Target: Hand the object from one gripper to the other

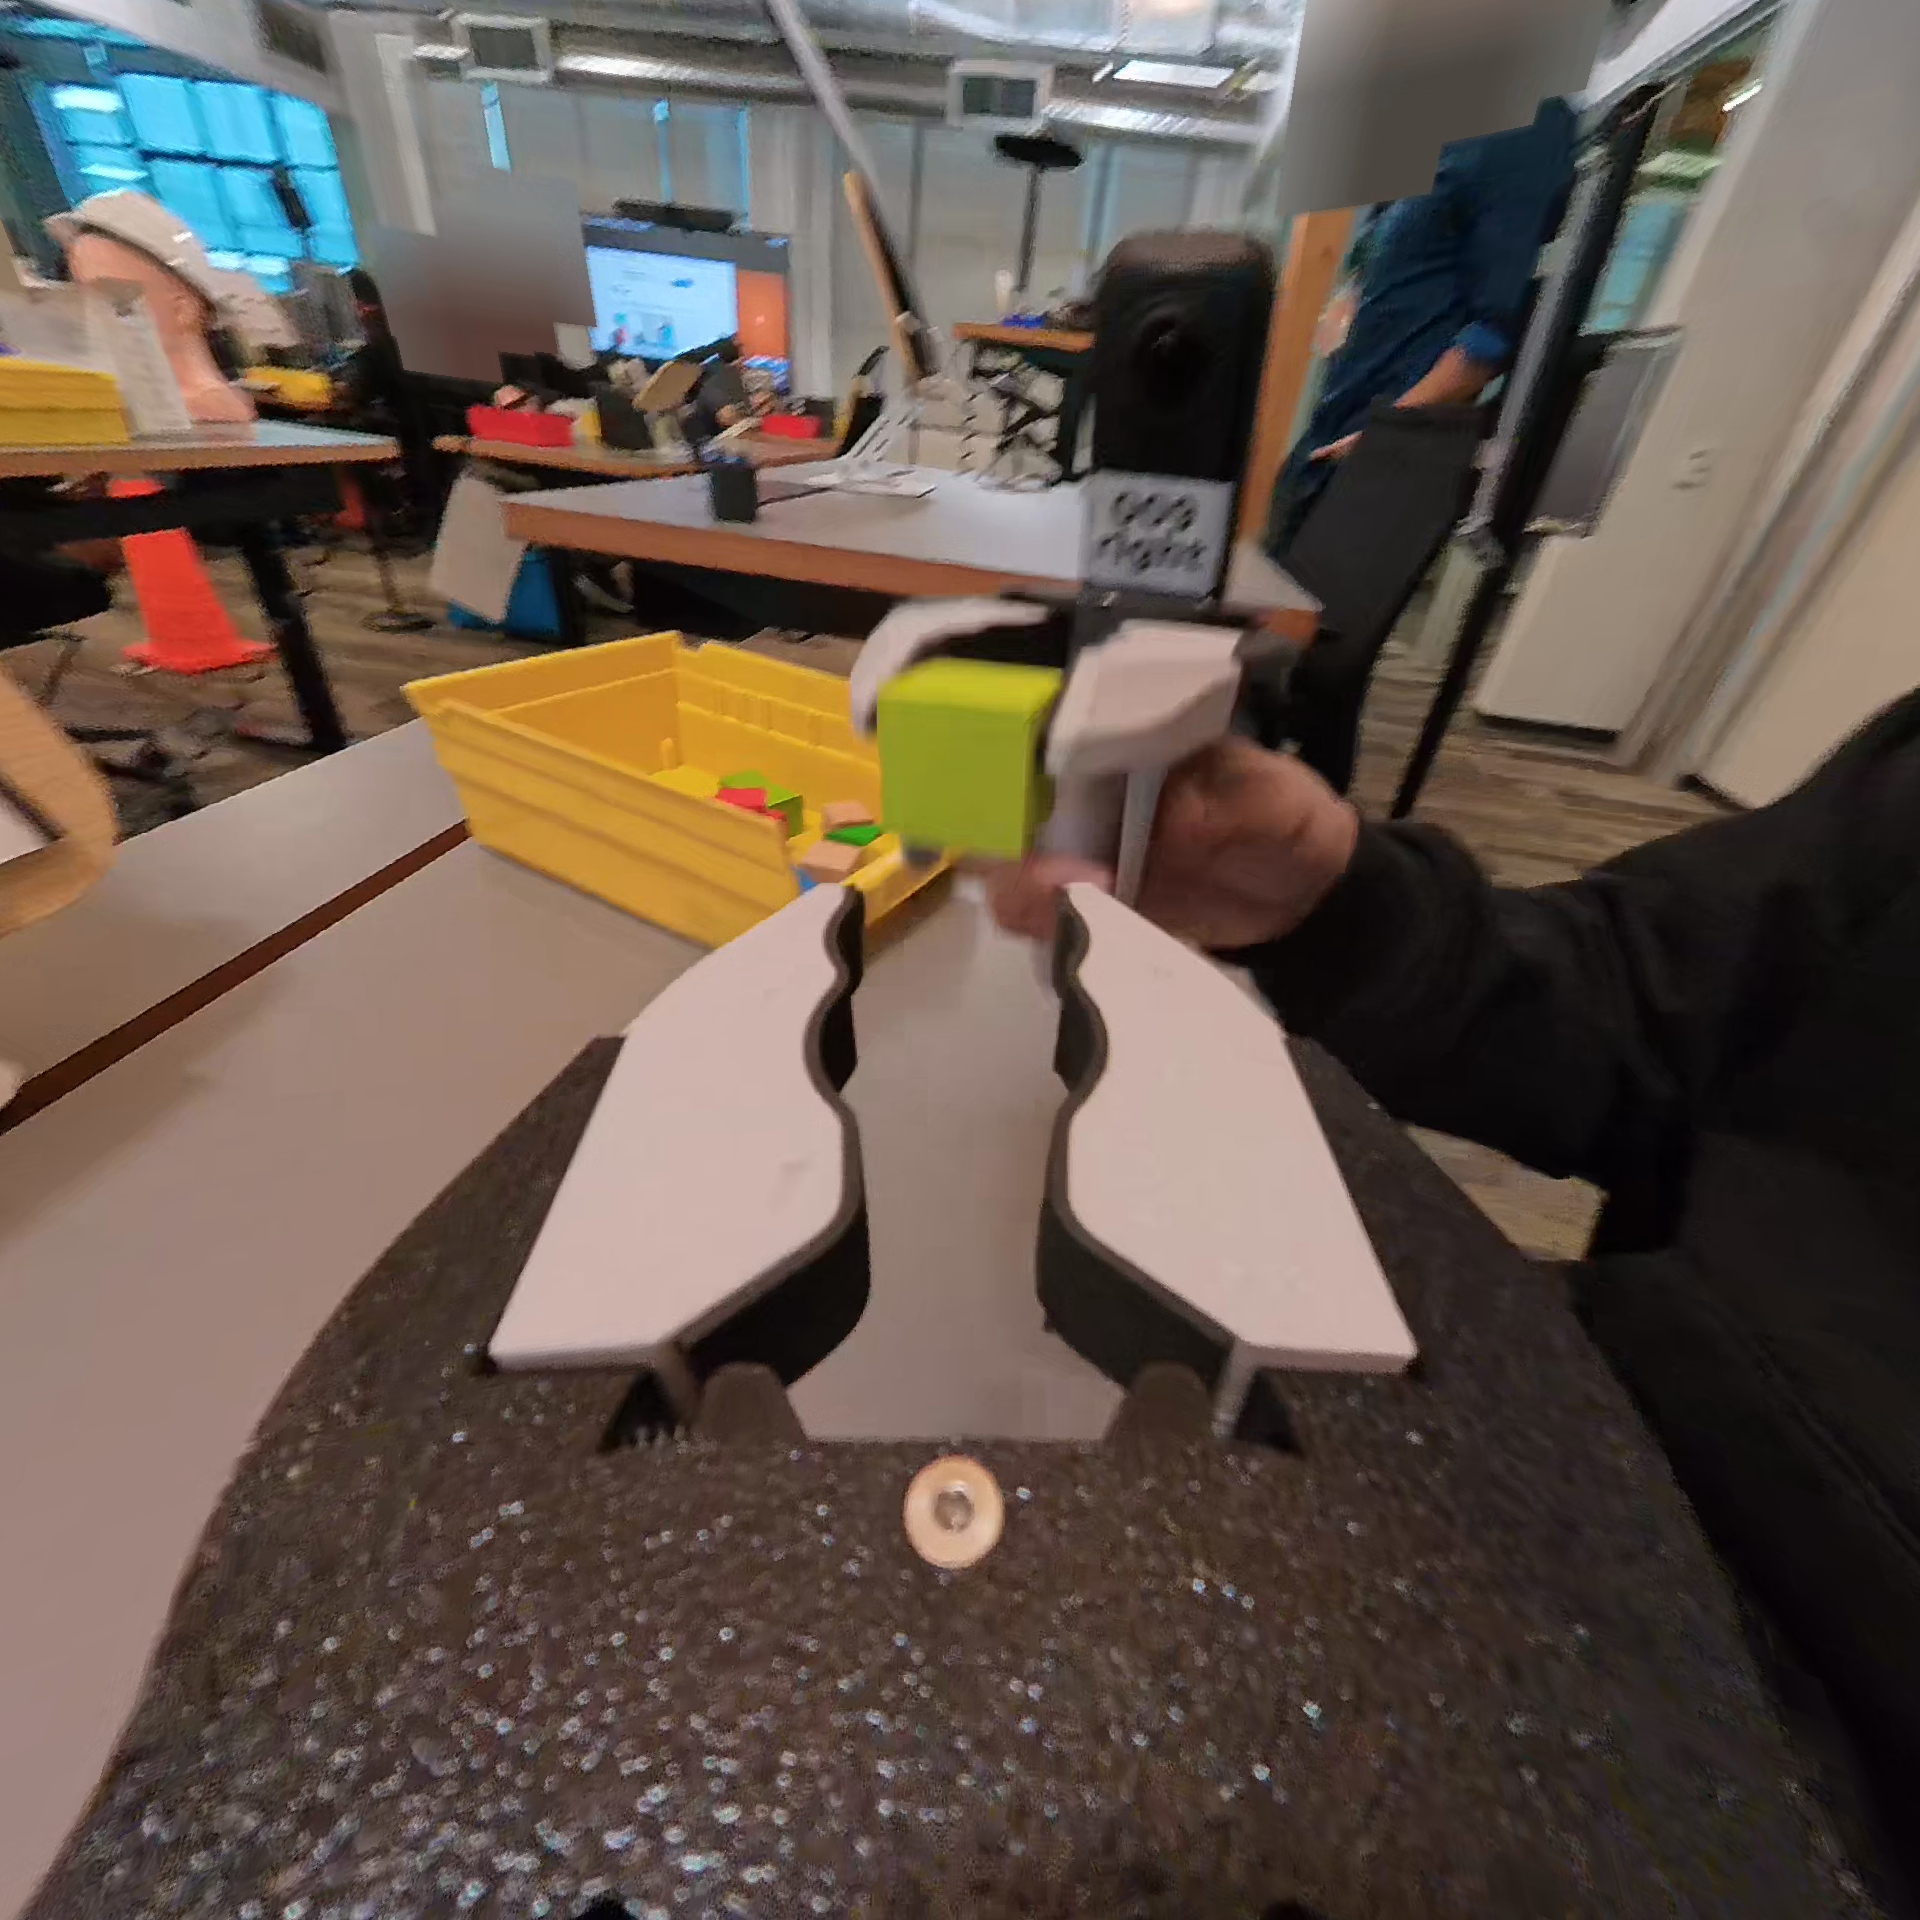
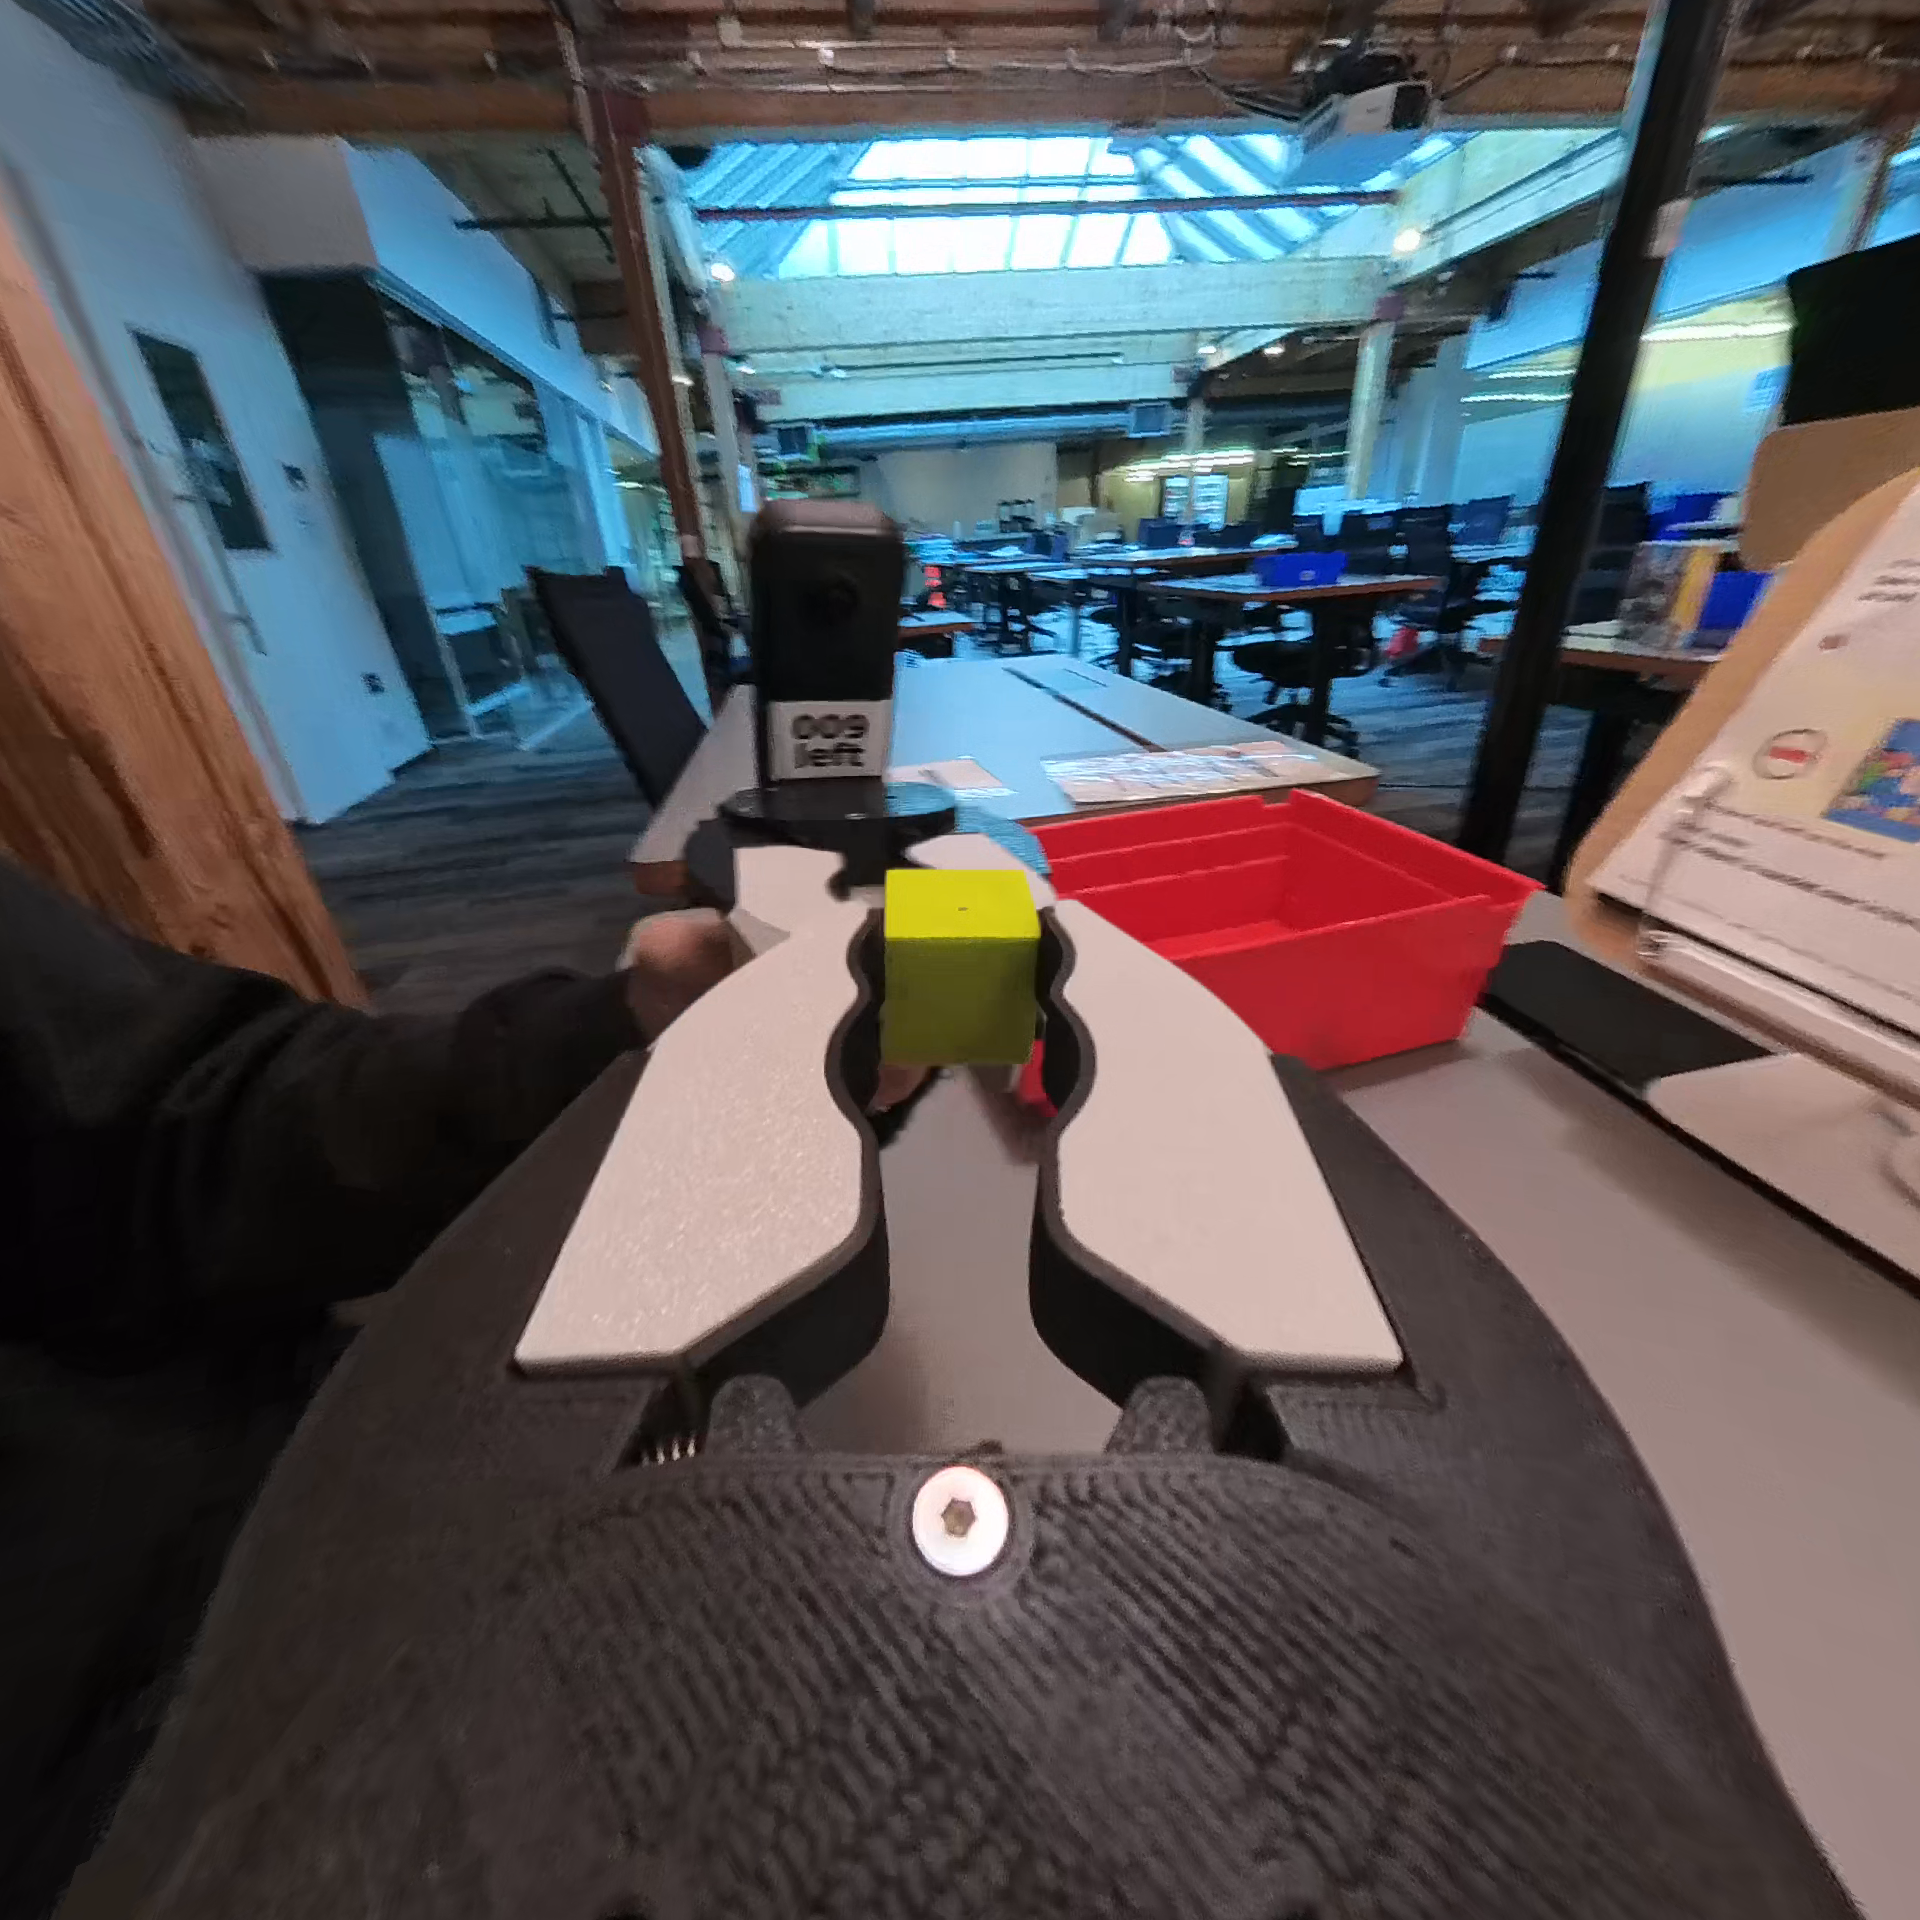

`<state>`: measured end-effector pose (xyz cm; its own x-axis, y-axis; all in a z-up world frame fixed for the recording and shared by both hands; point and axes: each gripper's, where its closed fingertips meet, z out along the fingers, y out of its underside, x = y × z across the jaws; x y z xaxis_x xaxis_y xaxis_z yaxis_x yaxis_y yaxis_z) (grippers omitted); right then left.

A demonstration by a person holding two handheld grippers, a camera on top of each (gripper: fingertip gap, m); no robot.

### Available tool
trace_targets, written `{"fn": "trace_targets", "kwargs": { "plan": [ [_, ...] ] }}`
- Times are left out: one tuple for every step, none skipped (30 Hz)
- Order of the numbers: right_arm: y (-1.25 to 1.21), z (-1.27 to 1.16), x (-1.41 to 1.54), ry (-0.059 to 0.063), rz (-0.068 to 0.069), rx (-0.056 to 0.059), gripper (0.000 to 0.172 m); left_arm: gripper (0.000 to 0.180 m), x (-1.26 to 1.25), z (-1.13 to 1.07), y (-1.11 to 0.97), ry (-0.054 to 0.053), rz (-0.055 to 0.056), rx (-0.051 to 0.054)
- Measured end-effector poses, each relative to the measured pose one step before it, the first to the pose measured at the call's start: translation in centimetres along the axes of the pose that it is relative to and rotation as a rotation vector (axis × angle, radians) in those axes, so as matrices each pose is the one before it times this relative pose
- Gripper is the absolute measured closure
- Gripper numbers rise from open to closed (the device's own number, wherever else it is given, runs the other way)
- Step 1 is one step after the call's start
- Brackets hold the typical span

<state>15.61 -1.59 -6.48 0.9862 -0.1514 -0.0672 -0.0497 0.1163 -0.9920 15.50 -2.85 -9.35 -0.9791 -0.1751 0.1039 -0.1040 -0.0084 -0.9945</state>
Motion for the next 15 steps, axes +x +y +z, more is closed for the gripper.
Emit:
{"fn": "trace_targets", "kwargs": {
  "plan": [
    [-0.395, -0.678, 0.959, 0.0562, -0.0189, -0.0002, 0.144, 0.144, -0.526, -0.131, 0.385, -0.0412, 0.0086, -0.0257],
    [-0.516, -1.025, 1.344, 0.0685, -0.018, 0.0061, 0.144, 0.144, -0.326, -0.16, 0.349, -0.0272, 0.0102, -0.0226],
    [-0.381, -1.282, 1.81, 0.0817, -0.01, 0.0001, 0.144, 0.144, -0.214, -0.143, 0.285, -0.0193, 0.0056, -0.0185],
    [-0.063, -1.456, 2.337, 0.0972, -0.0024, -0.013, 0.144, 0.144, -0.155, -0.14, 0.247, -0.0132, 0.002, -0.0156],
    [0.102, -1.559, 2.821, 0.1123, -0.004, -0.0116, 0.144, 0.144, -0.057, -0.097, 0.223, -0.0045, 0.0002, -0.0125],
    [0.362, -1.529, 3.123, 0.116, -0.0019, -0.0155, 0.144, 0.144, -0.008, -0.075, 0.181, -0.0001, -0.003, -0.0094],
    [0.883, -1.344, 3.281, 0.1146, 0.0082, -0.0414, 0.144, 0.144, -0.07, -0.053, 0.158, -0.0027, -0.0064, -0.0072],
    [1.237, -1.105, 3.226, 0.1094, 0.0107, -0.0564, 0.144, 0.145, -0.094, -0.055, 0.115, -0.0043, -0.0054, -0.0044],
    [1.093, -0.813, 3.003, 0.0996, 0.0043, -0.0365, 0.144, 0.145, -0.071, -0.051, 0.097, -0.0026, -0.0033, -0.002],
    [1.151, -0.488, 2.688, 0.0851, 0.003, -0.0281, 0.144, 0.146, -0.078, -0.049, 0.06, -0.0014, -0.005, -0.0001],
    [1.509, -0.181, 2.249, 0.0631, 0.0101, -0.052, 0.144, 0.147, -0.089, -0.021, 0.039, -0.0012, -0.0079, 0.001],
    [1.371, 0.002, 1.873, 0.0521, 0.0073, -0.0481, 0.144, 0.148, -0.067, -0.01, 0.035, 0.0012, -0.0082, 0.0019],
    [0.974, 0.059, 1.602, 0.0494, -0.0054, -0.024, 0.144, 0.15, -0.054, -0.003, 0.019, 0.0019, -0.0071, 0.0023],
    [0.923, 0.087, 1.326, 0.0444, -0.0134, -0.0275, 0.144, 0.15, -0.09, 0.0, 0.047, -0.0012, -0.0049, 0.0017],
    [0.911, 0.15, 1.036, 0.036, -0.0131, -0.0356, 0.144, 0.15, -0.083, 0.011, 0.081, -0.0015, -0.0028, -0.0001]
  ]
}}
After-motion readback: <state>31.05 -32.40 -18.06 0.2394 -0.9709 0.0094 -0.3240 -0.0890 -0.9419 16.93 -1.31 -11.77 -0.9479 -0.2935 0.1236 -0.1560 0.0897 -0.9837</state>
